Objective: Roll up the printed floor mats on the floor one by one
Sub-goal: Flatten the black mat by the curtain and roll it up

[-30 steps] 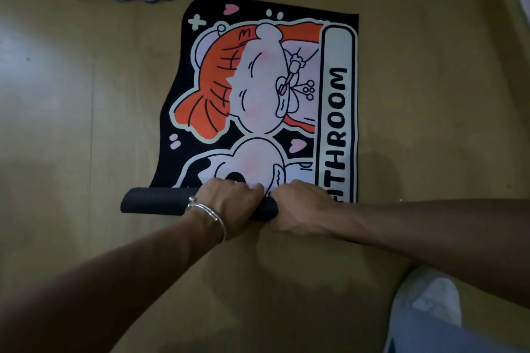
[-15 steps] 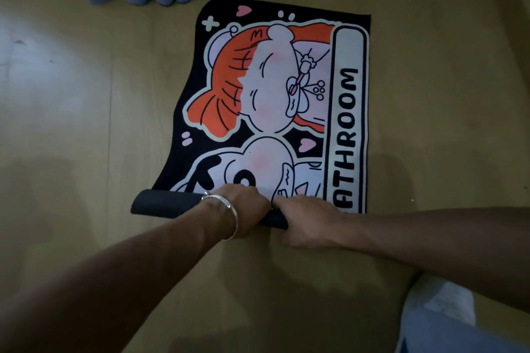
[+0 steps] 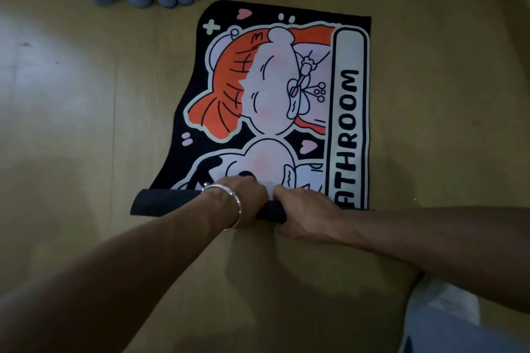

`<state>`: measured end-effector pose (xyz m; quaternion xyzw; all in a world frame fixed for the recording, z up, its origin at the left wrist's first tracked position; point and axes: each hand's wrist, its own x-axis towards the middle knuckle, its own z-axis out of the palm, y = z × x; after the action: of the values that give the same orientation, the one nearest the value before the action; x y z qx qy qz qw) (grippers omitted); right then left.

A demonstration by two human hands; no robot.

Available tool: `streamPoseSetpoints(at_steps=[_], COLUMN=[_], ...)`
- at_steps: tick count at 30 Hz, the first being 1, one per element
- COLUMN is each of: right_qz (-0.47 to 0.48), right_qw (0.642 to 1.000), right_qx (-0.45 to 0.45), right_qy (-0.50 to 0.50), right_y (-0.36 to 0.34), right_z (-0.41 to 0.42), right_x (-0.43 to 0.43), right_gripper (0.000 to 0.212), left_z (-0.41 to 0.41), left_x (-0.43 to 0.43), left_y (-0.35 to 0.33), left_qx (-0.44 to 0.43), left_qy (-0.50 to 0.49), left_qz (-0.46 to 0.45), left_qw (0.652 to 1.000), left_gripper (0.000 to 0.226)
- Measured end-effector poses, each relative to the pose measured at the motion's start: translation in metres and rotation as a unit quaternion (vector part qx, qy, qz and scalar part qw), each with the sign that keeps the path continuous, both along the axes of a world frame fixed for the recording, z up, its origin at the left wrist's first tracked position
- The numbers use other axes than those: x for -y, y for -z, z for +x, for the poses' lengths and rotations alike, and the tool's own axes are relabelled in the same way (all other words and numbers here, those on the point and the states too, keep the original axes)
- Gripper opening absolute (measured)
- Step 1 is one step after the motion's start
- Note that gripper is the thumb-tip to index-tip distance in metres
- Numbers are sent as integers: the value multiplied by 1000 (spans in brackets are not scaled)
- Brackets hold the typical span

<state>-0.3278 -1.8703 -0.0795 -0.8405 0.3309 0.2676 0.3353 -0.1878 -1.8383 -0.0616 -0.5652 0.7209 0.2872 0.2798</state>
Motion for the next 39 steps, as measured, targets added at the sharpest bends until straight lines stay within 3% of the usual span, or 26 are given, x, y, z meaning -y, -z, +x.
streamPoseSetpoints(at_steps=[7,14,17,22,28,34,39], right_qz=[113,-55,-26,40,-23,117,-7], right_qw=[993,997,999,999,999,993,1000], right_qx=[-38,40,24,2,23,-17,-9], right_qy=[16,-45,-31,-2,-14,15,-19], right_y=[0,-2,1,1,6,-1,1], right_z=[12,8,7,16,14,21,16], right_x=[18,-3,2,15,11,35,19], right_gripper=[19,44,47,33,35,26,35], left_z=[10,16,15,17,18,18,14], left_x=[-17,2,3,-11,2,-5,3], left_y=[-1,5,3,8,6,12,13], left_qx=[-9,-35,-30,-11,-16,-28,0], left_qy=[46,-33,-9,-3,-32,-24,-38], left_qz=[-150,11,-24,-126,-40,-169,-60], left_qw=[988,999,999,992,999,985,998], left_gripper=[29,31,34,26,25,29,25])
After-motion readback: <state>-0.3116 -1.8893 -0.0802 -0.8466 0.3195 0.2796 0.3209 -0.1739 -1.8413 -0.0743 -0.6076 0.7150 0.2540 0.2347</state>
